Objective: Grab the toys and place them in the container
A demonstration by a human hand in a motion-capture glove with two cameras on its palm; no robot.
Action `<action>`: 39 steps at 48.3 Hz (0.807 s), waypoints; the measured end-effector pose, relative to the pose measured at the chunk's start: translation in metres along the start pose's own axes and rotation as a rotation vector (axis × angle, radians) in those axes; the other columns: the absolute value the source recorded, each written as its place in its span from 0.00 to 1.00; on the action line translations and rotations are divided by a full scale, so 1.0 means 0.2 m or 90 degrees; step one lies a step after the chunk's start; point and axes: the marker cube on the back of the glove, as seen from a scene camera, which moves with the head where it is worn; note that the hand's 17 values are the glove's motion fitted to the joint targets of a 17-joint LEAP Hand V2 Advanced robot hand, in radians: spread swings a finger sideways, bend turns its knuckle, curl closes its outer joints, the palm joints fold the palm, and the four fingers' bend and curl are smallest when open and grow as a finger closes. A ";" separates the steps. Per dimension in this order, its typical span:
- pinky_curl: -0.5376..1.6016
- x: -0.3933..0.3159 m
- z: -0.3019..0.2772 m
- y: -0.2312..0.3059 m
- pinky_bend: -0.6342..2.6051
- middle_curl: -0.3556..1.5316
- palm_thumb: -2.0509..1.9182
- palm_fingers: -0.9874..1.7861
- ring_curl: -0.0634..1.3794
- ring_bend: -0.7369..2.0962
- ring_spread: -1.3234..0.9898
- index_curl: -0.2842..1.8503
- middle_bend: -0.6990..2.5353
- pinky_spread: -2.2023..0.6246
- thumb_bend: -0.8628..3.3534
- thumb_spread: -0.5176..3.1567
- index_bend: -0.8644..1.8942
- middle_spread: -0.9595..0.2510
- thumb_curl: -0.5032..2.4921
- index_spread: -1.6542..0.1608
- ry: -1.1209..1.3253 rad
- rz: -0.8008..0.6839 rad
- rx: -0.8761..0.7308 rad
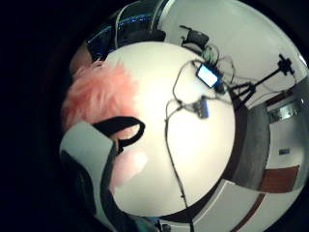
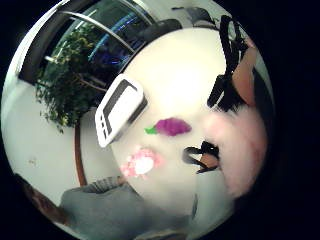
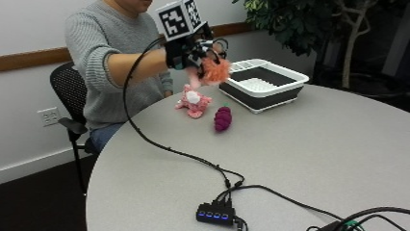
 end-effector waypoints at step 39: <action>0.47 -1.63 0.69 -0.22 0.57 0.46 0.66 0.44 0.39 0.42 0.36 0.55 0.30 0.66 0.21 0.32 0.47 0.51 0.49 0.68 0.014 -0.347 -0.282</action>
